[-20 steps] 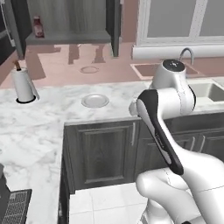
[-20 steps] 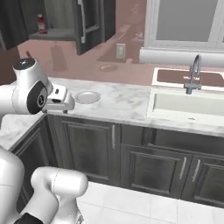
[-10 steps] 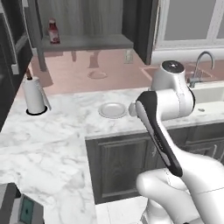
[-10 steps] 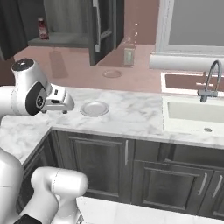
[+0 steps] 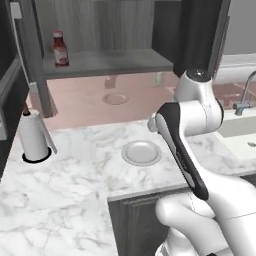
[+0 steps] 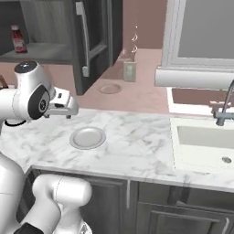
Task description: Move the hot dog bun to the plate on the dining table and place the condiment next to that plate. Then navigate to the fridge and take the sausage and place it on the plate as well.
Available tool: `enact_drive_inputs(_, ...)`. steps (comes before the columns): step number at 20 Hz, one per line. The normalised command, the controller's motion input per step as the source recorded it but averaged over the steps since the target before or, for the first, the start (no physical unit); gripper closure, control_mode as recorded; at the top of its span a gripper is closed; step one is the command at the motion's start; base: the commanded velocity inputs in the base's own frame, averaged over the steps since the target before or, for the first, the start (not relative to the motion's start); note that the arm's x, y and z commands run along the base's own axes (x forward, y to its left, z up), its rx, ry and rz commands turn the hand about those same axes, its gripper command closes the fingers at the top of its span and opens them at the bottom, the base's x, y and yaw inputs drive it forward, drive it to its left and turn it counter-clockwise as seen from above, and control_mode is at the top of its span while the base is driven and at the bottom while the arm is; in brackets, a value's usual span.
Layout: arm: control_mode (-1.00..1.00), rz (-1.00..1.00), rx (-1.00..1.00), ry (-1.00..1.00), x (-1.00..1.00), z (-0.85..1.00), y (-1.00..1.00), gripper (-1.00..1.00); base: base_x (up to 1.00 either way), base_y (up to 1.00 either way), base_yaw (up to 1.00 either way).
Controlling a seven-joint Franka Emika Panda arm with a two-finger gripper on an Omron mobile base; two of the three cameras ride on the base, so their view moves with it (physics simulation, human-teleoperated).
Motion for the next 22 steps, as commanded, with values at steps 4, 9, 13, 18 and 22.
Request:
enact_drive_inputs(4, 1.0, 0.0, 0.0, 0.0, 0.0, 0.0, 0.0, -1.0, 0.64, 0.69, -0.06)
enact_drive_inputs(9, 1.0, 0.0, 0.0, 0.0, 0.0, 0.0, 0.0, -1.0, 0.55, 0.79, -0.01)
enact_drive_inputs(13, 1.0, 0.0, 0.0, 0.0, 0.0, 0.0, 0.0, -1.0, 0.58, 0.84, 0.0)
enact_drive_inputs(18, 1.0, 0.0, 0.0, 0.0, 0.0, 0.0, 0.0, -1.0, 0.72, 0.7, 0.0)
enact_drive_inputs(22, -1.0, 0.01, 0.0, -0.22, -0.18, 0.56, 0.39, -1.0, 0.0, 0.0, 0.0)
